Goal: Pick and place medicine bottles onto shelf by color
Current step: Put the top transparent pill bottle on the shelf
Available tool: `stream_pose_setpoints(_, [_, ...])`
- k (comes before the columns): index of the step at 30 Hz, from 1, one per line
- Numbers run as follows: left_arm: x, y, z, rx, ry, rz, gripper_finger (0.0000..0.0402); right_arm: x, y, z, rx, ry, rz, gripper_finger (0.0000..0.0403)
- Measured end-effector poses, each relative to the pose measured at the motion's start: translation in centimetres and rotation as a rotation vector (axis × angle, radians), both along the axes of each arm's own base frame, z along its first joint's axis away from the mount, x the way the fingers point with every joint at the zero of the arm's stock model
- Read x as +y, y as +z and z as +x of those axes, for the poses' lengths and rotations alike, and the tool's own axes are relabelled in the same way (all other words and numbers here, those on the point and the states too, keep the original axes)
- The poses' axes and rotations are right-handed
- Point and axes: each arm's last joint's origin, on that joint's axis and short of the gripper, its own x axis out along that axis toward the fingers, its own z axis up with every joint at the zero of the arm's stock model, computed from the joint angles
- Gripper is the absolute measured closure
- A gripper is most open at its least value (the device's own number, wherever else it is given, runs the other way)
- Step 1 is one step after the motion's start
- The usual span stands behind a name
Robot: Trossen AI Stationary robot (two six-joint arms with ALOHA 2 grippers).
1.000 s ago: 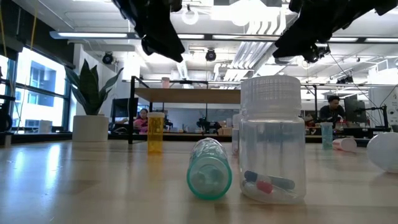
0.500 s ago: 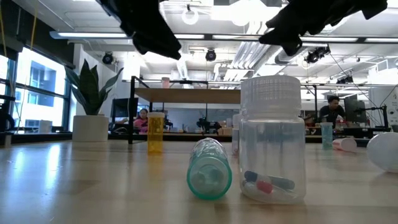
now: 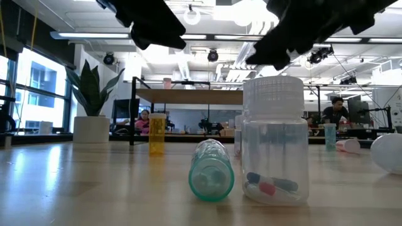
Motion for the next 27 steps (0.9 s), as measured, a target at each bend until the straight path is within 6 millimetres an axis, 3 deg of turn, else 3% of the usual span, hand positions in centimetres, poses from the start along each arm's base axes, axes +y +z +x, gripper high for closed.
stream_pose_setpoints(9, [0.0,0.0,0.0,0.004,-0.005,-0.003,0.0216,0.2,-3.2,1.6,0.075,0.046,-0.105,0.0169])
stream_pose_setpoints(27, [0.0,-0.1,0.0,0.013,-0.014,0.012,0.0216,-0.2,-6.8,3.0,0.16,0.024,-0.123,0.0169])
